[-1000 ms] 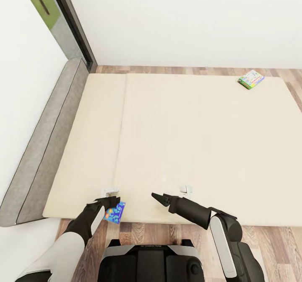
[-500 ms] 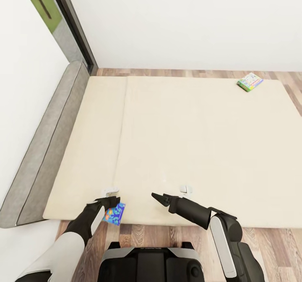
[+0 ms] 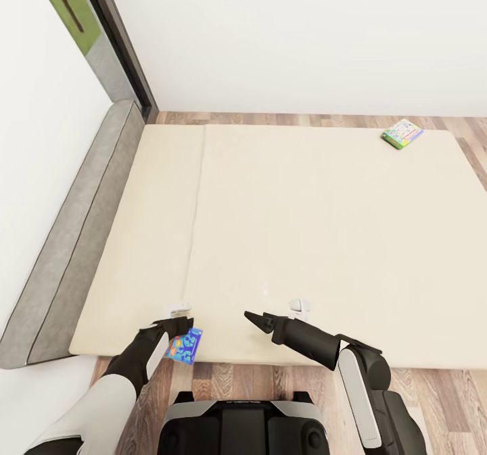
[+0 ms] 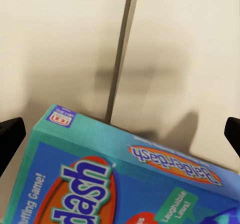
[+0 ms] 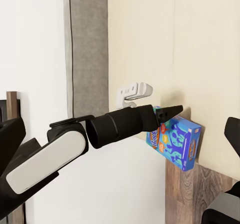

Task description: Put all the toys in the child's room - the three board games (two on the bed and one on the table), the two jigsaw puzzles on the table, and the tennis ball on the table - inside the toy box on the table in the child's room.

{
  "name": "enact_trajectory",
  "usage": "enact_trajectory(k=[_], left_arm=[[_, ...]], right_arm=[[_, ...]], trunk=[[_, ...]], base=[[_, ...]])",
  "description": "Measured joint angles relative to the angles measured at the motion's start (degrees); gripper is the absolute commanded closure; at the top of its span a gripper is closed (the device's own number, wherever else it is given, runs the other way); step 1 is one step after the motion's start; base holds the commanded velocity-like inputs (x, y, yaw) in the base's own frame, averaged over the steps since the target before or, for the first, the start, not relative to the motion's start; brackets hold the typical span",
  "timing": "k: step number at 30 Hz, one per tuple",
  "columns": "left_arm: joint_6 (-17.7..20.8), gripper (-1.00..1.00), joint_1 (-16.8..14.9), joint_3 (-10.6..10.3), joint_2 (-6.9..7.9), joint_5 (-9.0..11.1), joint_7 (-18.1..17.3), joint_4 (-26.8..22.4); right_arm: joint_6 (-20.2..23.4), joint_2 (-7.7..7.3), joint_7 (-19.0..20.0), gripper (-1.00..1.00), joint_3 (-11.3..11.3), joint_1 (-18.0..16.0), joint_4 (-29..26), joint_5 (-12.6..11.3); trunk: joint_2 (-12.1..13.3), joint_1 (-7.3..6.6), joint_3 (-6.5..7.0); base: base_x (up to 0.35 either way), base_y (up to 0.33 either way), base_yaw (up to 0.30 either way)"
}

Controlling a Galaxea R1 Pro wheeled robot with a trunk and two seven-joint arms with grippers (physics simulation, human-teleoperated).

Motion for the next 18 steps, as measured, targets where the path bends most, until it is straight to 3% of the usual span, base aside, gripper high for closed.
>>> enact_trajectory(k=[18], left_arm=[[0.13, -1.0, 0.02, 0.45, -0.01, 0.0, 0.05, 0.01]], right_arm=[[0.0, 0.0, 0.0, -1.0, 0.03, 0.0, 0.0, 0.08]], trunk=[[0.0, 0.0, 0.01]], base=[[0.0, 0.0, 0.0]])
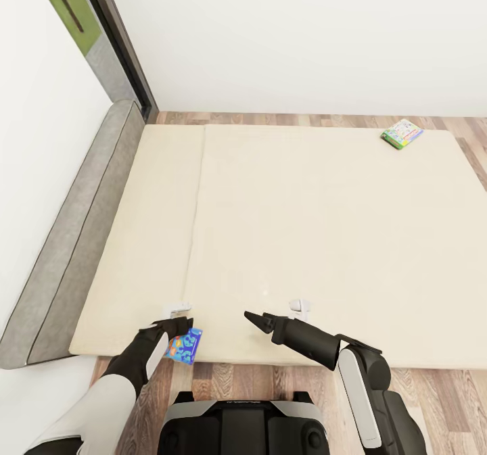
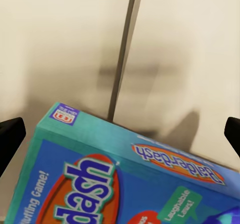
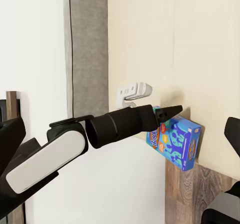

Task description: Put all the toys in the child's room - the three board games (two on the bed and one on the table), the two jigsaw puzzles on the table, and the tennis ball on the table - inside the toy box on the table in the child's room.

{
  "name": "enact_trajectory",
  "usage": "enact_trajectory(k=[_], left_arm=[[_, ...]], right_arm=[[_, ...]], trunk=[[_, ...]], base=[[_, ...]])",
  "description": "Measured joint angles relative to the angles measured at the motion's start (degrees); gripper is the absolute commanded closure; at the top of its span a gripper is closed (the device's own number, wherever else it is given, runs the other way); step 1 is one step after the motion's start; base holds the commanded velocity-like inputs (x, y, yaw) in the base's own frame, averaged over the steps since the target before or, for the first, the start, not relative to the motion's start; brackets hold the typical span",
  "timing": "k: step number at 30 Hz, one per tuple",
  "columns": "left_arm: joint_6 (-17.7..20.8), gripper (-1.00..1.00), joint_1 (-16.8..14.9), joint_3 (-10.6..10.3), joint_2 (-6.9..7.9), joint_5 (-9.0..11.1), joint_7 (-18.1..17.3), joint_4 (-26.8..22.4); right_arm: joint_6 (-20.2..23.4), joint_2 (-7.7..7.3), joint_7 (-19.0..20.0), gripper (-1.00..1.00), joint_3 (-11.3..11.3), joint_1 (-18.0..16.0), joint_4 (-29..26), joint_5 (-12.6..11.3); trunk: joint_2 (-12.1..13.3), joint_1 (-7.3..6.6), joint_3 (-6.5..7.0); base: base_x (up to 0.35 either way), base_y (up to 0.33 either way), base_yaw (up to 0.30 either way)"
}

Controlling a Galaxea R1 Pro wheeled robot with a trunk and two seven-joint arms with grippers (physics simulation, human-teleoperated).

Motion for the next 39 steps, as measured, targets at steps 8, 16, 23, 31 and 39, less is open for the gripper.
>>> enact_trajectory(k=[8, 16, 23, 31, 39], left_arm=[[0.18, -1.0, 0.01, 0.23, -0.03, 0.01, 0.03, 0.0], [0.45, -1.0, -0.03, 0.27, 0.03, 0.06, 0.19, 0.0], [0.54, -1.0, -0.02, 0.32, 0.02, 0.04, 0.24, 0.0], [0.57, -1.0, 0.02, 0.34, -0.04, 0.04, 0.25, 0.0], [0.57, -1.0, -0.02, 0.34, -0.07, 0.07, 0.22, 0.01]], right_arm=[[0.0, 0.0, -0.01, -1.0, 0.01, 0.0, 0.0, 0.01], [0.0, 0.0, -0.06, -1.0, 0.07, 0.0, 0.0, 0.07], [0.0, 0.0, -0.08, -1.0, 0.1, 0.0, 0.0, 0.1], [-0.38, 0.0, -0.08, -1.0, 0.12, 0.0, 0.0, 0.11], [-1.08, 0.0, -0.07, -1.0, 0.26, 0.0, -0.01, 0.14]], trunk=[[0.0, 0.0, 0.0], [0.0, 0.0, 0.0], [0.0, 0.0, 0.0], [0.0, 0.0, 0.0], [0.0, 0.0, 0.0]], base=[[0.0, 0.0, 0.0], [0.0, 0.0, 0.0], [0.0, 0.0, 0.0], [0.0, -0.008, 0.0], [0.0, -0.105, 0.0]])
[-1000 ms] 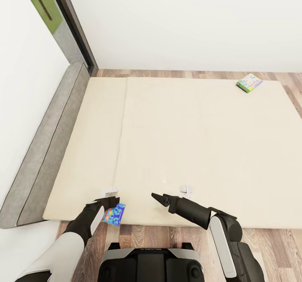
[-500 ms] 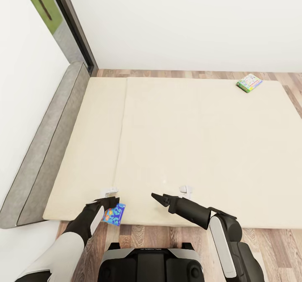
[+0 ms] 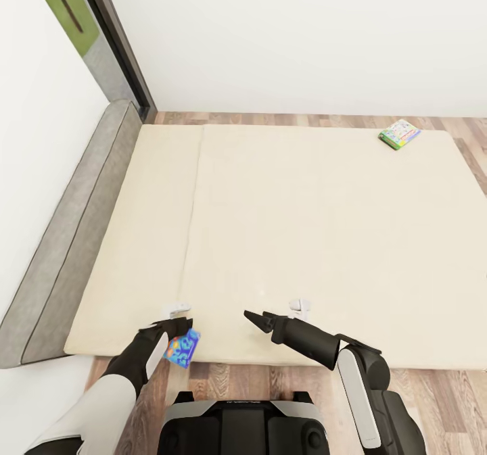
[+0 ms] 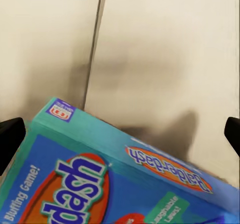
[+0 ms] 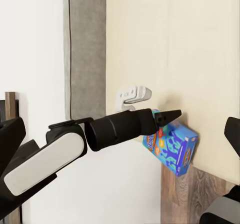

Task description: Put all the toys in the child's room - the three board games (two on the bed and one on the table), the two jigsaw puzzles on the table, and the tennis ball on the table - inside the toy box on the table in the child's room.

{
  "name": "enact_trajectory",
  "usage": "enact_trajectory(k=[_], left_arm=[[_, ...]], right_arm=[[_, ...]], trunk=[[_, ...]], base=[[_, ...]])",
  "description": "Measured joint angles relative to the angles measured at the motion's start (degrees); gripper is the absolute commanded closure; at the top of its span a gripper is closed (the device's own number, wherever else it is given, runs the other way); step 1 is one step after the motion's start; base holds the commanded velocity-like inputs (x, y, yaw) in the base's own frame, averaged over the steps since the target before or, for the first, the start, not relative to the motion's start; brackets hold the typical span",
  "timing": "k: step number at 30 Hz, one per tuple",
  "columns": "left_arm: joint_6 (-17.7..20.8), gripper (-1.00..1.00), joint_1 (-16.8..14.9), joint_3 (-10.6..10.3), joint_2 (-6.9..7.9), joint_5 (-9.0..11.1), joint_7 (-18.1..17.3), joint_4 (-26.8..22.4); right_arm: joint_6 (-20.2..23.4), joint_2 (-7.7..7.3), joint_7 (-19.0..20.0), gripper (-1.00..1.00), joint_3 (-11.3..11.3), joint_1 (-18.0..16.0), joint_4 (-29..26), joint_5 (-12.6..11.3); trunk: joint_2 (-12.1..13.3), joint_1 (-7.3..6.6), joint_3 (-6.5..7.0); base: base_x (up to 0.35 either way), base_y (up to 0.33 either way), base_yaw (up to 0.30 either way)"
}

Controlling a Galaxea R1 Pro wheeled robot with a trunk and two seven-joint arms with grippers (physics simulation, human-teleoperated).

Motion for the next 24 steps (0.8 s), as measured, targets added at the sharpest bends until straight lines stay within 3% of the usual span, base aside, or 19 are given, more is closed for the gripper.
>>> enact_trajectory(k=[24], left_arm=[[0.01, -1.0, 0.0, 0.0, 0.0, 0.01, -0.02, -0.01]], right_arm=[[-0.07, 0.0, 0.0, -1.0, -0.01, 0.0, 0.01, 0.0]], trunk=[[0.0, 0.0, 0.0]], base=[[0.0, -0.006, 0.0]])
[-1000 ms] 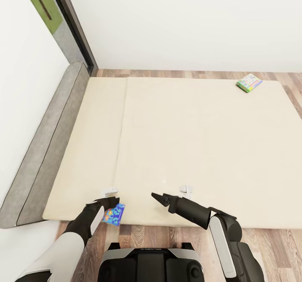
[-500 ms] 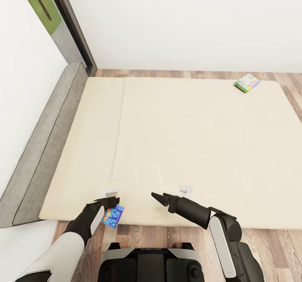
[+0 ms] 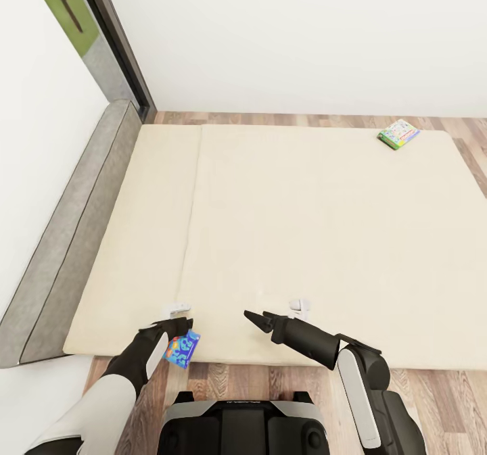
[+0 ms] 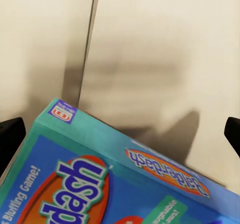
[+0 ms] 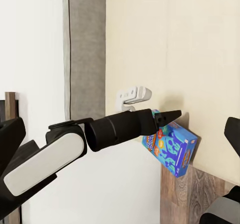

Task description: Put all the toys in the child's room - the three board games (two on the bed and one on the table), the two jigsaw puzzles on the table, and the tennis ball on the table - inside the toy box on the table in the child's room.

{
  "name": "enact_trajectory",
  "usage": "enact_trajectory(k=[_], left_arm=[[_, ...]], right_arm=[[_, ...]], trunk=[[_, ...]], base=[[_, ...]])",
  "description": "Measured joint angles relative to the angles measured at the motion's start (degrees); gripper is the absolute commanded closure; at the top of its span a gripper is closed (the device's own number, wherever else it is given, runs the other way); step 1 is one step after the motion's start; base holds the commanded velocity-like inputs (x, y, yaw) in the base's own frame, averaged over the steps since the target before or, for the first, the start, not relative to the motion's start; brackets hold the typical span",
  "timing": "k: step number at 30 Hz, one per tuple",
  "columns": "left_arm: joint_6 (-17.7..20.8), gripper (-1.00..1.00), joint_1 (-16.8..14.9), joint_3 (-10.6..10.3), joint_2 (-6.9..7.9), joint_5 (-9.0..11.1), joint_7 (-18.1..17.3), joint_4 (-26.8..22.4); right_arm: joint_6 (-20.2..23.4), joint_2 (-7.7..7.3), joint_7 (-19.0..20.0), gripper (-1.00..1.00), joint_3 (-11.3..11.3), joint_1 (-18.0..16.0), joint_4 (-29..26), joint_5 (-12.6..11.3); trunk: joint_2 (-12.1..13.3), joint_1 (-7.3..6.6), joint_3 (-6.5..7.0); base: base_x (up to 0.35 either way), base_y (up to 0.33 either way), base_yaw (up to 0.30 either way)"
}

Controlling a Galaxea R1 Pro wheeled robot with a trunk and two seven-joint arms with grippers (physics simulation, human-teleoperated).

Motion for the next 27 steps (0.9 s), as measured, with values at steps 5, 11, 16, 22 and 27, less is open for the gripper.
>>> enact_trajectory(k=[5, 11, 16, 22, 27], left_arm=[[-0.03, -1.0, 0.01, 0.0, 0.03, -0.02, 0.0, 0.0], [-0.18, -1.0, -0.02, 0.06, 0.09, -0.05, -0.04, -0.1], [-0.42, -1.0, 0.02, 0.39, 0.26, -0.05, -0.07, -0.34], [-0.58, -1.0, 0.02, 2.07, 0.38, -0.08, -0.14, -0.62], [-0.61, -1.0, 0.03, 2.86, 0.45, -0.08, -0.27, -1.8]], right_arm=[[0.0, 0.0, 0.0, -1.0, 0.0, 0.0, 0.0, 0.0], [0.0, 0.0, 0.0, -1.0, 0.02, 0.0, 0.0, 0.0], [0.0, 0.0, 0.0, -1.0, -0.01, 0.0, 0.0, 0.0], [0.0, 0.0, 0.0, -1.0, -0.05, 0.0, 0.0, 0.0], [0.0, 0.0, 0.0, -1.0, -0.05, 0.0, 0.0, 0.0]], trunk=[[0.0, 0.0, 0.0], [0.0, 0.0, 0.0], [0.0, 0.0, 0.0], [0.0, 0.0, 0.0], [0.0, 0.0, 0.0]], base=[[0.0, 0.0, 0.0], [0.0, 0.0, 0.0], [0.0, 0.0, 0.0], [0.0, 0.0, 0.0], [0.0, 0.0, 0.0]])
